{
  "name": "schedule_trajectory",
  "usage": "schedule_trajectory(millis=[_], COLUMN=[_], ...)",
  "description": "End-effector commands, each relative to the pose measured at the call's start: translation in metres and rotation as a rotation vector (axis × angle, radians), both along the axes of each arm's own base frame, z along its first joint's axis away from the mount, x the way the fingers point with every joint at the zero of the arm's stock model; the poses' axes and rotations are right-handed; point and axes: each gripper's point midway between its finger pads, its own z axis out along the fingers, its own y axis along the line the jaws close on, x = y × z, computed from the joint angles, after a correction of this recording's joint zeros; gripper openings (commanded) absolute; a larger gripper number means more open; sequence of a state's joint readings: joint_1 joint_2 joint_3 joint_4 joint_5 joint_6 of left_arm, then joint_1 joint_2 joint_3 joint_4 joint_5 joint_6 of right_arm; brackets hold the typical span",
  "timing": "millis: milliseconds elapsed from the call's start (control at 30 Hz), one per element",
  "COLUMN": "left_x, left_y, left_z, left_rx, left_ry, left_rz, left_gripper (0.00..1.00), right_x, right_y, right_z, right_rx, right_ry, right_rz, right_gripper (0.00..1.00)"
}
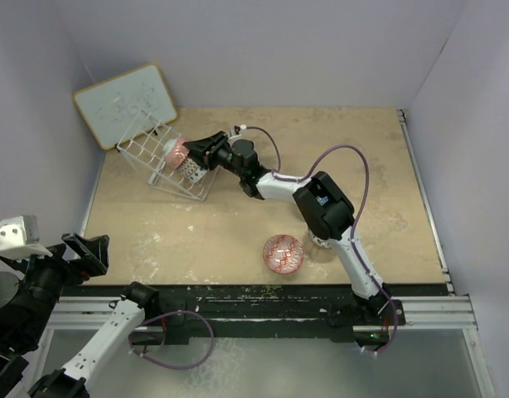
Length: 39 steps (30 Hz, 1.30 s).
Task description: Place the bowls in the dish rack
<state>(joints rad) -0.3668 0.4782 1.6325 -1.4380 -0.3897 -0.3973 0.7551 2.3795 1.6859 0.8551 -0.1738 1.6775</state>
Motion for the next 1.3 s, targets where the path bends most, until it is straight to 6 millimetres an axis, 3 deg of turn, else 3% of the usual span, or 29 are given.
schedule_trajectory(millis=[0, 267, 500, 600, 800, 933, 1033, 1133, 1267], left_x=[-0.001, -0.001, 0.001, 0.002, 0.005, 0.007, 0.006, 0.006, 0.009], left_y=[0.002, 0.001, 0.0, -0.001, -0.002, -0.004, -0.004, -0.003, -0.003], left_z=[0.006, 0.005, 0.005, 0.005, 0.005, 0.005, 0.007, 0.007, 0.007], left_rx=[-0.002, -0.002, -0.004, -0.003, -0.002, -0.003, -0.005, -0.005, -0.004], left_ry=[-0.018, -0.018, -0.014, -0.012, -0.015, -0.014, -0.019, -0.023, -0.024], left_rz=[0.006, 0.004, 0.0, 0.001, -0.002, -0.008, -0.01, -0.003, -0.002], left_gripper=[0.99, 0.99, 0.99, 0.99, 0.99, 0.99, 0.99, 0.99, 0.99], right_x=[-0.004, -0.012, -0.025, -0.037, -0.069, -0.089, -0.101, -0.118, -0.15], right_y=[-0.011, -0.018, -0.036, -0.047, -0.076, -0.108, -0.148, -0.193, -0.229], right_z=[0.035, 0.029, 0.052, 0.065, 0.053, 0.031, 0.01, -0.01, -0.024], right_rx=[0.007, -0.007, -0.04, -0.069, -0.287, -0.522, -0.743, -0.979, -1.204], right_ry=[-0.041, -0.028, -0.091, -0.129, -0.202, -0.25, -0.275, -0.277, -0.262], right_rz=[-0.024, -0.023, -0.048, -0.055, -0.029, -0.021, -0.049, -0.059, -0.028], right_gripper=[0.41, 0.41, 0.41, 0.42, 0.51, 0.6, 0.69, 0.7, 0.7])
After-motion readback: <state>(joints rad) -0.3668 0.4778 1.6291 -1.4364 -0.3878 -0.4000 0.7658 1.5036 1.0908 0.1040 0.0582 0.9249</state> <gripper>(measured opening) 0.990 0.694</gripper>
